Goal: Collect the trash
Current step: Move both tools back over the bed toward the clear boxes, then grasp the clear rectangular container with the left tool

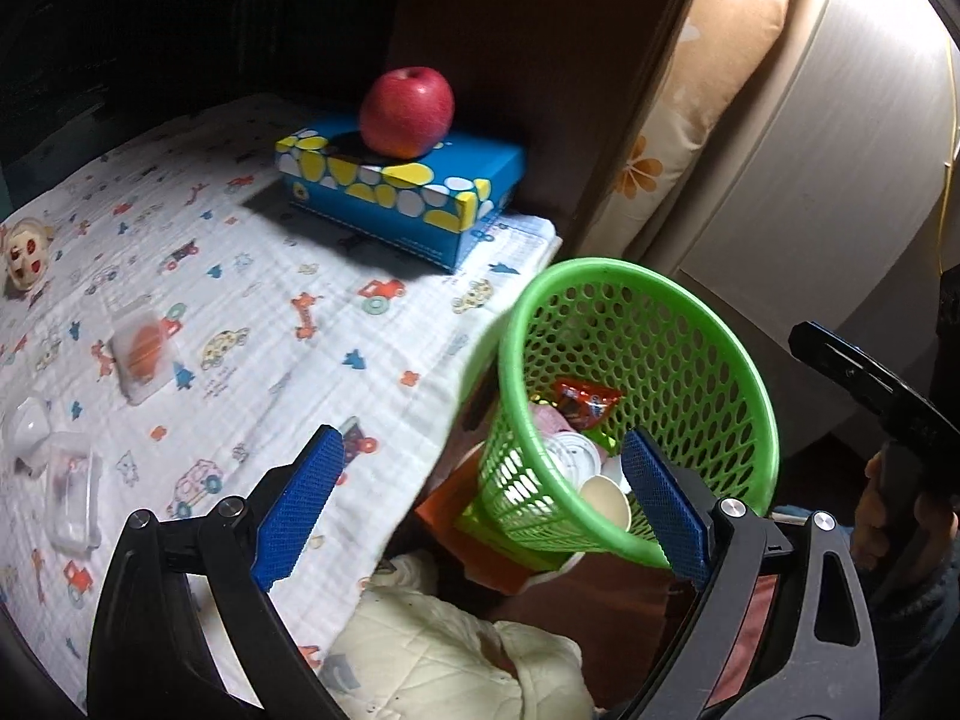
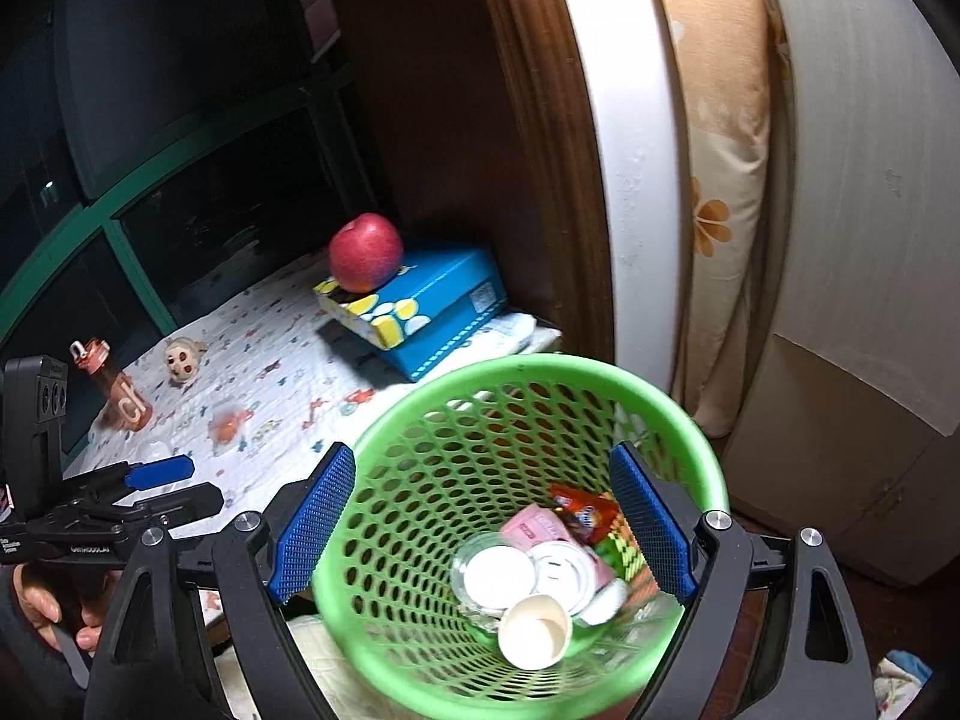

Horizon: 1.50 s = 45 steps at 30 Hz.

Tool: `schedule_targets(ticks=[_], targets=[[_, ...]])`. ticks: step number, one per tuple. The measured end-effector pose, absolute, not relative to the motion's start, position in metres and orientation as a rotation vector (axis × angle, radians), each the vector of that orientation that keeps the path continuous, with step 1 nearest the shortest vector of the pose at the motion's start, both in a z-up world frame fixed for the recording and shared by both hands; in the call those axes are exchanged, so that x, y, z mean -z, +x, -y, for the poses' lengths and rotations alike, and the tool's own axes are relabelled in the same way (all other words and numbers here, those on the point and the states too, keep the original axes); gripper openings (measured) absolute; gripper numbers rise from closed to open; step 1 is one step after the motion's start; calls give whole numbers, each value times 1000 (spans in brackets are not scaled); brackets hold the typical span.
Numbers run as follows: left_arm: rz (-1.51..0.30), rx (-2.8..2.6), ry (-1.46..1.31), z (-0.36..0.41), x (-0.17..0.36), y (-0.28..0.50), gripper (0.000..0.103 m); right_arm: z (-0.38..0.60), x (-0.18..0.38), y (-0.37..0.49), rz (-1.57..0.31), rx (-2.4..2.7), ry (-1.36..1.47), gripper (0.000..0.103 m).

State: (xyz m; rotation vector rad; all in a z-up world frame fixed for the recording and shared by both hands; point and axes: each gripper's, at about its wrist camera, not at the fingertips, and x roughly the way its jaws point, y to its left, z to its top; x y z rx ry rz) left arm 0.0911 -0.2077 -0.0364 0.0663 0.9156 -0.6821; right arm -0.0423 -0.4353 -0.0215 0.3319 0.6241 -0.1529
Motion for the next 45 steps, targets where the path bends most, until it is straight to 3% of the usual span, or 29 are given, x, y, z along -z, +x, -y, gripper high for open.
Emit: schedule_targets(ticks=[25, 38, 45], targets=[[-926, 199, 13, -3, 83, 158, 91, 299, 27, 46, -705, -144, 235, 84], [-1012, 203, 37, -15, 122, 190, 91, 269, 37, 78, -760, -193, 200, 84], [-1032, 201, 63, -14, 132, 199, 85, 259, 45, 92, -786, -209, 194, 84]])
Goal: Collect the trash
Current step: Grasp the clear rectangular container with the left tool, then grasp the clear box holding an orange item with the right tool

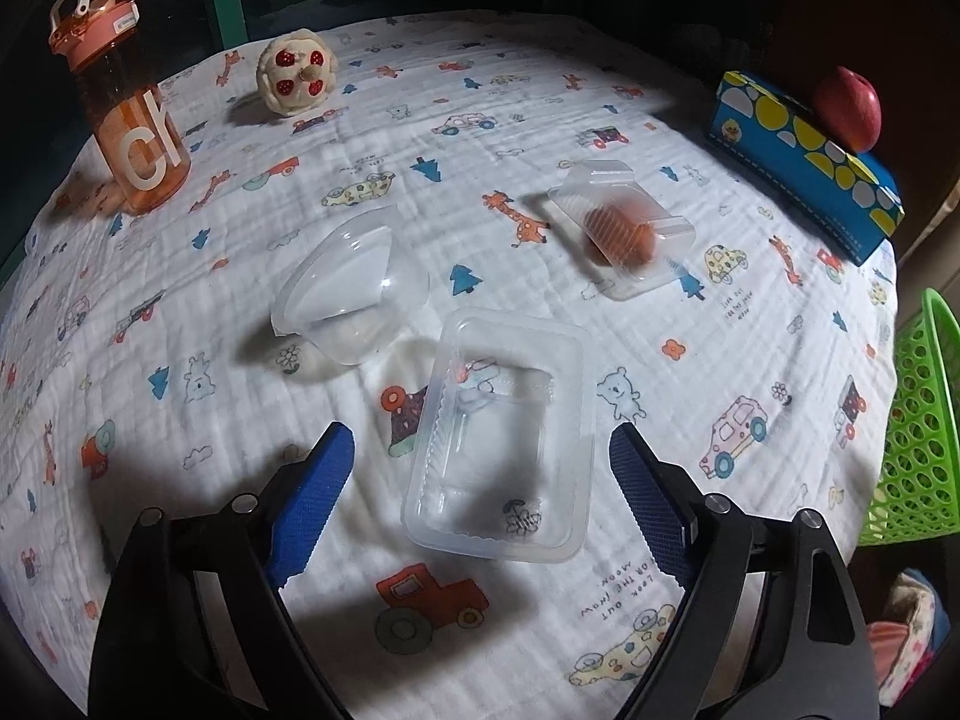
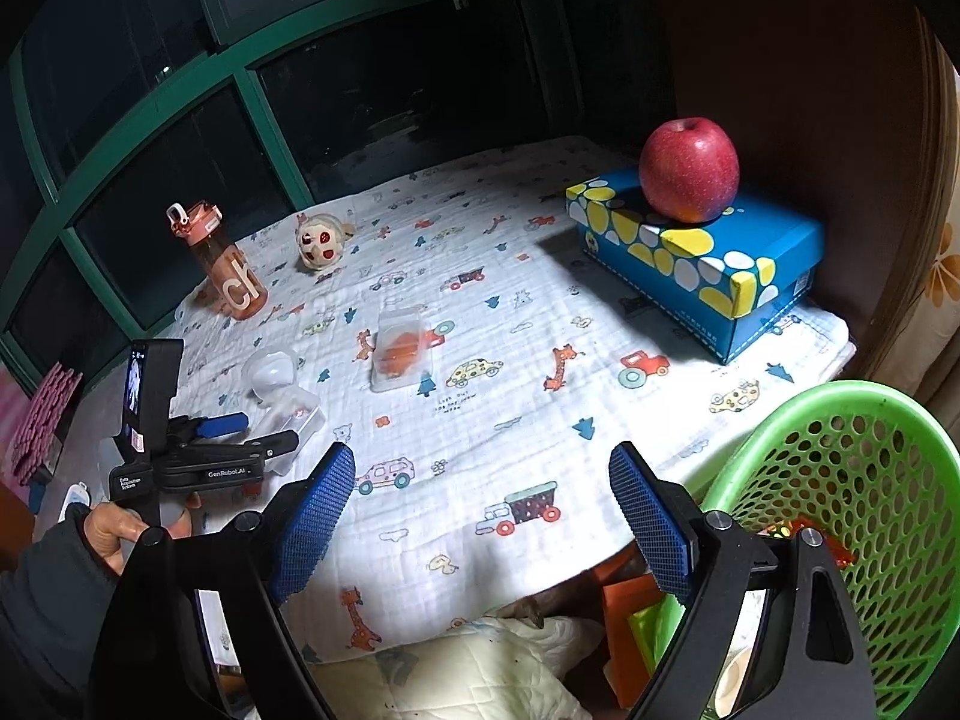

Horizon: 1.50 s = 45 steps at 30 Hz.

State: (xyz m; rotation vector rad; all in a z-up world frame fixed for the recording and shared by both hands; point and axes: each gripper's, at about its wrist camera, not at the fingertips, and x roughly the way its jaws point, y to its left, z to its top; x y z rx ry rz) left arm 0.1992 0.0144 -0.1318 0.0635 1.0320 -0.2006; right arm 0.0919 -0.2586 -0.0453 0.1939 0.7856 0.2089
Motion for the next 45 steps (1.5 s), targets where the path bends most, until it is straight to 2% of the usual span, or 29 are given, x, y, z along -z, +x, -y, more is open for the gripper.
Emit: schedule_targets(ticks=[3, 6, 8, 29, 45], targets=[[-1037, 191, 74, -15, 135, 202, 83, 254, 48, 97, -795, -214, 189, 84], [-1050, 198, 68, -15, 139, 204, 73, 250, 51, 101, -802, -218, 186, 84], [-1054, 209, 61, -16, 141, 205, 60, 247, 52, 104, -805, -220, 184, 84], [-938, 201, -43, -51, 86, 166, 59, 181, 78, 181, -852, -302, 109, 83], [-928, 188, -77, -69, 78, 162, 59, 136, 117, 256, -923, -297, 62, 74]])
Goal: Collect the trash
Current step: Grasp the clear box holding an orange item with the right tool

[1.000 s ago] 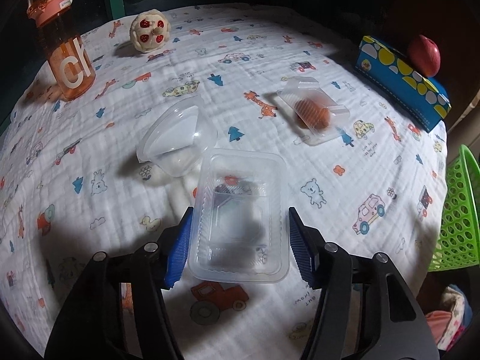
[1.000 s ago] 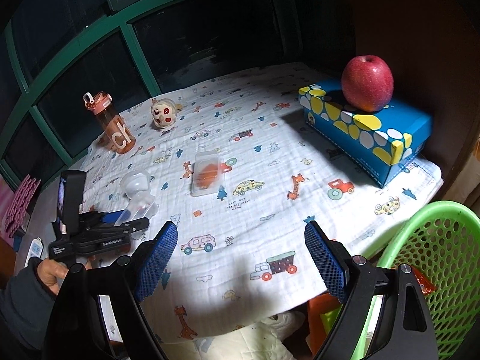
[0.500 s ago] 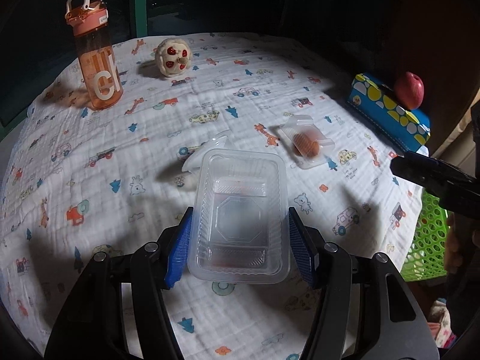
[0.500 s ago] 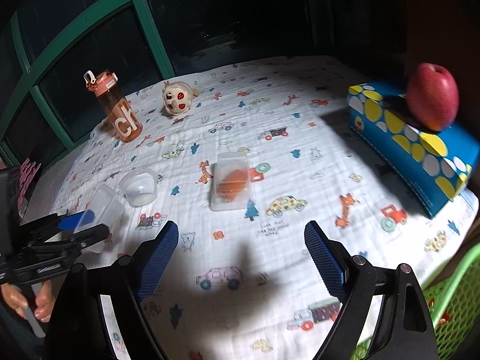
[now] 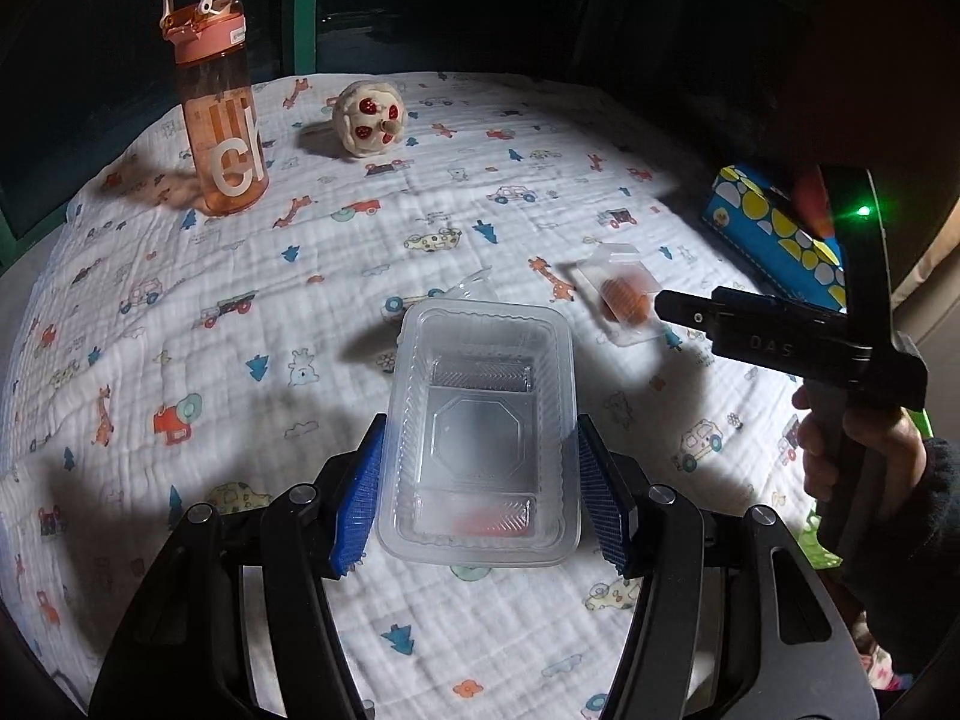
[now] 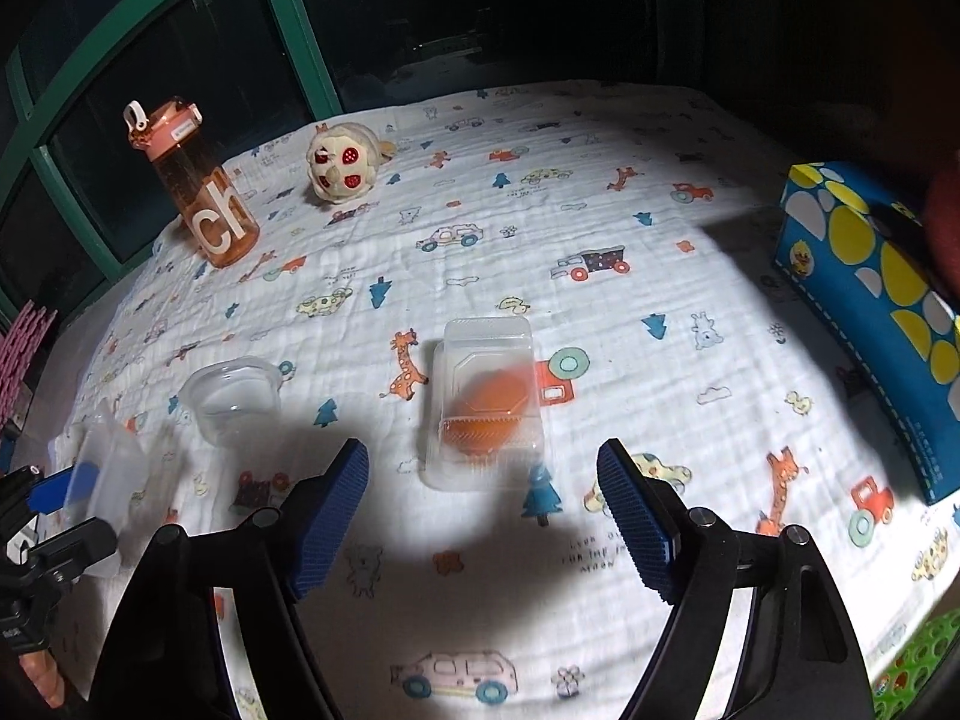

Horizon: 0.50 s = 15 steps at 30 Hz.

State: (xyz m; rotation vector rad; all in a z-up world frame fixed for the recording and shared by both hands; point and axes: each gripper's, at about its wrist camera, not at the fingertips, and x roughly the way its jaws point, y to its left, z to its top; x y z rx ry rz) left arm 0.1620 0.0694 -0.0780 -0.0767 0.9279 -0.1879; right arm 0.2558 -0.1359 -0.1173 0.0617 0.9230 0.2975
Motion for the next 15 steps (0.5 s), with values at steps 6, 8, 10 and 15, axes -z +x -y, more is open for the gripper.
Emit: schedule_targets(ticks=[6, 8, 10, 15], targets=[[-929, 192, -78, -70, 79, 163, 59, 131, 131, 274, -949, -277, 72, 72], [-930, 194, -80, -71, 80, 164, 59, 130, 135, 280, -961, -268, 72, 71], [-931, 195, -83, -71, 80, 165, 59, 128, 139, 283, -969, -264, 65, 70], [-934, 196, -88, -71, 81, 165, 59, 126, 145, 290, -979, -256, 60, 68]])
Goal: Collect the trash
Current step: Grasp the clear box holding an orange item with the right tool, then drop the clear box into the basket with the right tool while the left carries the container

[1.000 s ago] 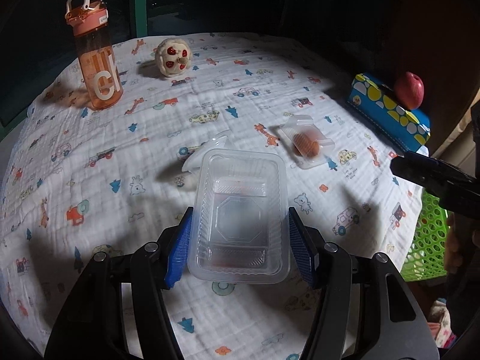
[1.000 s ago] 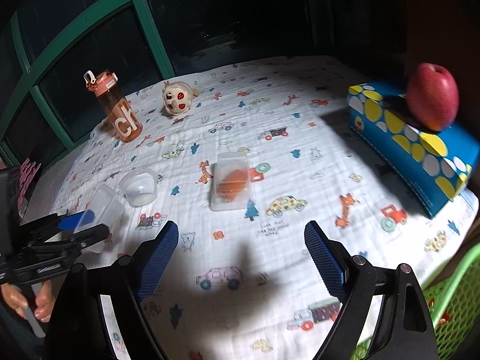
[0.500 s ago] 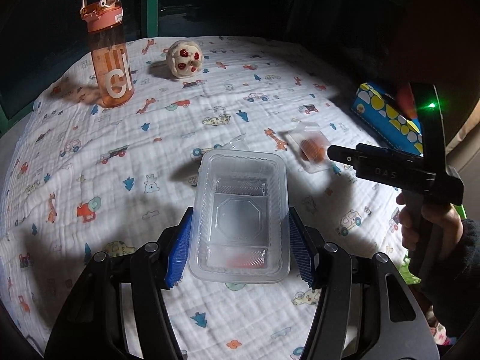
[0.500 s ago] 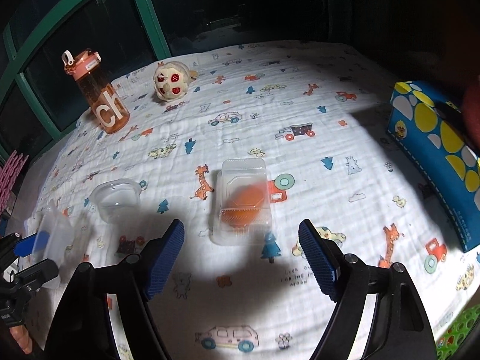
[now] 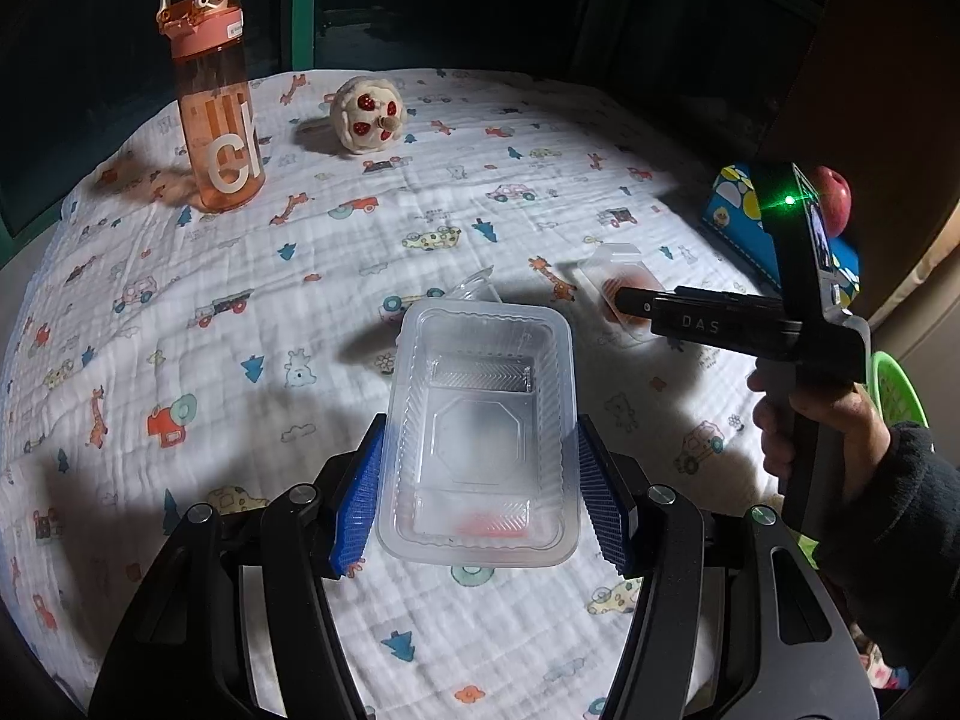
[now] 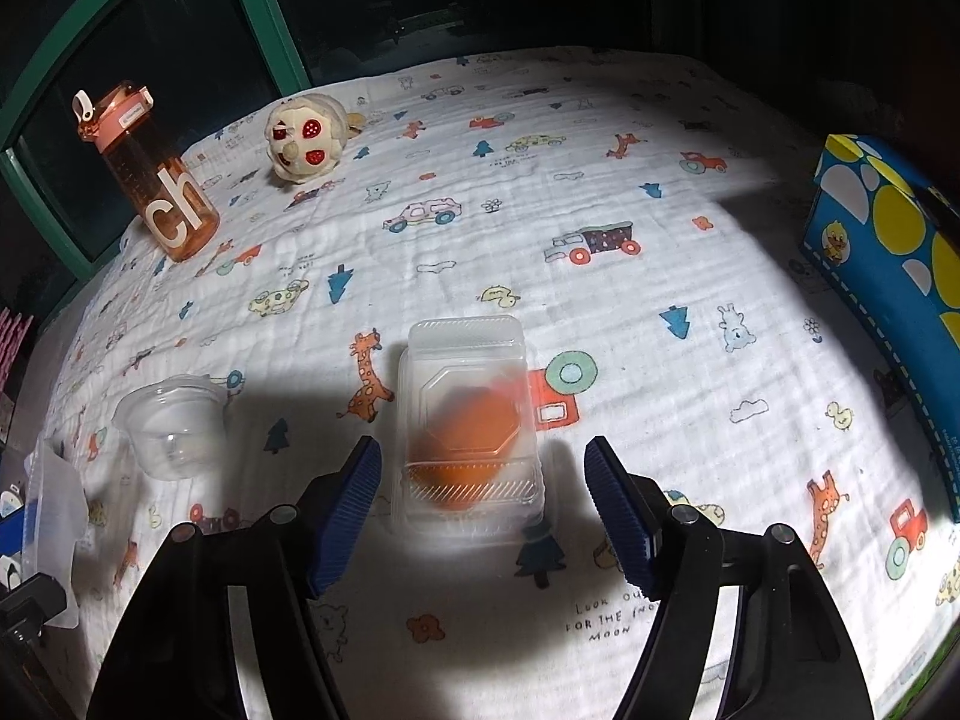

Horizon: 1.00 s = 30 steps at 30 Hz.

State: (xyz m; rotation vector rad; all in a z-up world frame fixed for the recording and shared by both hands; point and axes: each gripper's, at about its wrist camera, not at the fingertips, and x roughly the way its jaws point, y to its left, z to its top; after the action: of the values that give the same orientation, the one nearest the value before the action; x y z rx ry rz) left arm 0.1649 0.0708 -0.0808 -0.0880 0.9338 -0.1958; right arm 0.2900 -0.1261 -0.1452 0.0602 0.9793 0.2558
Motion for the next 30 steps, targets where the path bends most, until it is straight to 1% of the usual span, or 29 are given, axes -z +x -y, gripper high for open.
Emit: schedule_targets(ticks=[3, 5, 7, 8, 18, 30], targets=[[-940, 193, -90, -71, 83, 166, 59, 125, 147, 293, -982, -254, 59, 66], [-942, 192, -92, -73, 84, 167, 59, 124, 149, 295, -986, -255, 53, 61], [-943, 191, -93, -74, 84, 167, 59, 123, 150, 297, -997, -258, 51, 51], [-942, 190, -91, -74, 83, 167, 59, 123, 150, 297, -999, -261, 51, 50], [-921, 193, -86, -68, 75, 161, 59, 129, 122, 275, -936, -248, 32, 49], [-887, 252, -73, -36, 60, 145, 59, 167, 85, 209, -885, -244, 61, 49]])
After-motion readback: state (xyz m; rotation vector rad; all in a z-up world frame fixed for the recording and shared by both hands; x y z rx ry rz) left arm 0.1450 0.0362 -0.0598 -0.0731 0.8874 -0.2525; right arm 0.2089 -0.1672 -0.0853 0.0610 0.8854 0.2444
